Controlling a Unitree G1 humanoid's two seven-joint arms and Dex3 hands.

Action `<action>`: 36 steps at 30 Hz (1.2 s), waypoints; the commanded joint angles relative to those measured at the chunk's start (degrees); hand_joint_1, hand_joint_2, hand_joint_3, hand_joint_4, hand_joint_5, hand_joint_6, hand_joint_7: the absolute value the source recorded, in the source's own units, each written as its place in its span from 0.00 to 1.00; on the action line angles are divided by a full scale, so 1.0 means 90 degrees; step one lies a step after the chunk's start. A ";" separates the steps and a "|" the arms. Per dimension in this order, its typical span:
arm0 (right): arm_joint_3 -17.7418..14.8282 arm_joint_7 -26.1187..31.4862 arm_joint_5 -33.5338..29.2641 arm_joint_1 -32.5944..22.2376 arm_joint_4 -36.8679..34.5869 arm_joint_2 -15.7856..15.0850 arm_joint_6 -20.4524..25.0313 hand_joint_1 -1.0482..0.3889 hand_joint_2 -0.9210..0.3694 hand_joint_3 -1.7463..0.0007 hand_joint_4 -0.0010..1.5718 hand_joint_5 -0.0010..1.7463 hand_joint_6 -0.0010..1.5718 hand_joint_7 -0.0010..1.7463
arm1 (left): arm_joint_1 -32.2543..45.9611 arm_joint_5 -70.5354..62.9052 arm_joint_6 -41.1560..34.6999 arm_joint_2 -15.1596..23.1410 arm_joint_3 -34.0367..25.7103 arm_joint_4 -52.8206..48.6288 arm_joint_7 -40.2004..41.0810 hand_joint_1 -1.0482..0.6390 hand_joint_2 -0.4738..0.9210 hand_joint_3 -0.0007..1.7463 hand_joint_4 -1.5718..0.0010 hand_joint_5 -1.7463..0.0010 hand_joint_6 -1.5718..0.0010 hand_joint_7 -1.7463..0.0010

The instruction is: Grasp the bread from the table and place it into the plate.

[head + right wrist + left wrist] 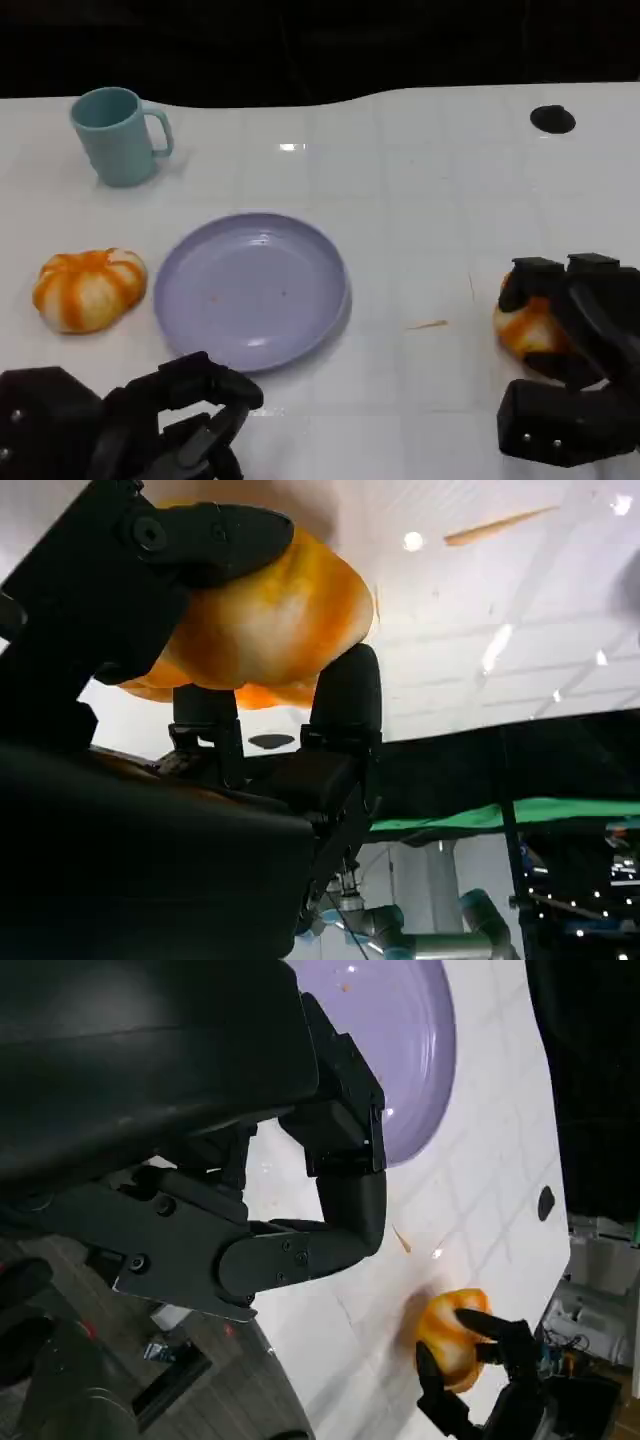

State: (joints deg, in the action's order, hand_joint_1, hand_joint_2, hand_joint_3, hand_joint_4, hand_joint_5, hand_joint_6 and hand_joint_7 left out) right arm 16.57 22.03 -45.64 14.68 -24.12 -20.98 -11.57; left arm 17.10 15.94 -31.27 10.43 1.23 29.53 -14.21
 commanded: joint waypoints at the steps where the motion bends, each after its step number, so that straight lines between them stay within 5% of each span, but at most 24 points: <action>1: -0.0046 0.0232 0.0158 0.0085 -0.0015 0.0021 -0.0111 0.71 0.46 0.34 0.60 1.00 0.60 0.76 | -0.0004 -0.0035 -0.0004 0.0052 -0.0023 0.0026 0.0046 0.41 1.00 0.30 0.60 0.00 0.64 0.24; 4: 0.0004 0.0282 0.0145 0.0103 0.0113 0.0033 -0.0190 0.71 0.47 0.31 0.60 1.00 0.60 0.74 | 0.0025 -0.0086 0.0112 0.0077 0.0008 0.0006 0.0010 0.42 1.00 0.30 0.60 0.00 0.64 0.23; 11: 0.0017 0.0347 0.0292 0.0288 0.0263 0.0227 -0.0511 0.69 0.50 0.28 0.61 1.00 0.51 0.92 | 0.0024 -0.0109 0.0043 0.0047 0.0026 0.0046 0.0041 0.41 1.00 0.30 0.62 0.00 0.65 0.23; 16: 0.0069 0.0129 0.0428 0.0422 0.0424 0.0450 -0.0528 0.66 0.52 0.26 0.61 1.00 0.52 0.89 | 0.0013 -0.0108 0.0023 0.0024 0.0027 0.0011 0.0041 0.41 1.00 0.30 0.61 0.00 0.64 0.23; 27: 0.0319 -0.0490 0.0868 0.0939 0.0355 0.1297 -0.0533 0.67 0.53 0.21 0.62 1.00 0.52 0.94 | 0.0065 -0.0114 0.0081 0.0043 0.0027 0.0008 -0.0012 0.42 1.00 0.30 0.60 0.00 0.65 0.23; 36: 0.0648 -0.0603 0.1037 0.1722 -0.0563 0.1961 -0.0777 0.69 0.53 0.22 0.63 1.00 0.48 1.00 | 0.0086 -0.0179 0.0311 0.0122 0.0013 -0.0092 -0.0085 0.42 1.00 0.30 0.60 0.00 0.63 0.23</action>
State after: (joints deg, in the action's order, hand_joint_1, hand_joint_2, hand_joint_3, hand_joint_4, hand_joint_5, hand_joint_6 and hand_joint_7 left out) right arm 21.89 17.15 -37.68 27.67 -26.60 -4.46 -17.18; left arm 17.52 14.56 -29.46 10.56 1.86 29.24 -14.47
